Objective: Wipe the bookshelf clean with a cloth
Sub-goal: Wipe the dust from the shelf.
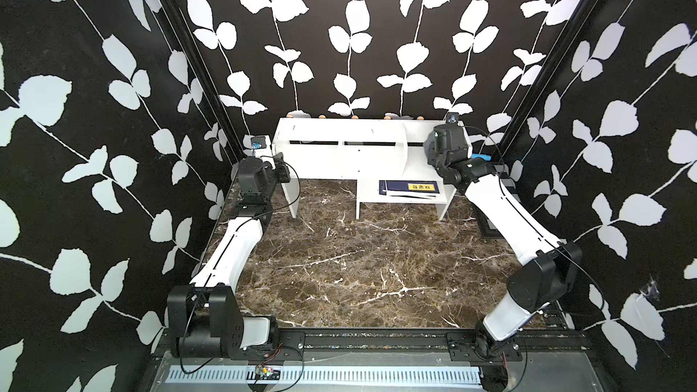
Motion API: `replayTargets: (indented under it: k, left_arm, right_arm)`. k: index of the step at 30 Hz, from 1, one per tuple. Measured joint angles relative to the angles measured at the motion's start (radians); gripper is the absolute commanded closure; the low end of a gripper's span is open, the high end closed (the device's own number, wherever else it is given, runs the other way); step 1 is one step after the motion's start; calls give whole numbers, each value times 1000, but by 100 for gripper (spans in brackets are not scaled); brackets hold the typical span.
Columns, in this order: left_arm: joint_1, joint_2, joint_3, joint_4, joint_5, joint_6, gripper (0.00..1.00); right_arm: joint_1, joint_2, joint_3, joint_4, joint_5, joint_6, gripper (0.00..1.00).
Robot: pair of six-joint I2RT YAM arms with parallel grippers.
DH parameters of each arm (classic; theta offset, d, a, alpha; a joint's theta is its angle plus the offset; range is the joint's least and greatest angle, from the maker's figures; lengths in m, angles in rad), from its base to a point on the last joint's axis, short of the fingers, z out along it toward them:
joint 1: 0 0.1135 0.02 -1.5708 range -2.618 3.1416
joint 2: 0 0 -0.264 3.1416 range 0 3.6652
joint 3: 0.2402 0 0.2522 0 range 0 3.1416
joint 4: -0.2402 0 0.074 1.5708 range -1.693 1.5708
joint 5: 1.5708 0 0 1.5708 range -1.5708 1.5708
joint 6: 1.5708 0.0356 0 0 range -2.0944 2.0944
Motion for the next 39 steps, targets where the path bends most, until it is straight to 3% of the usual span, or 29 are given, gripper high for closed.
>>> replayTargets:
  k: [12,28,39]
  left_arm:
    - [0,0,0,0,1,0,100]
    - [0,-2,-7,11,0,0,100]
    - [0,-2,-9,15,0,0,100]
  right_arm:
    - [-16,-94,-233,75,-125,139,100]
    - [-11,-16,-15,52,-284,191,100]
    - [63,-29,-98,134,-375,153,100]
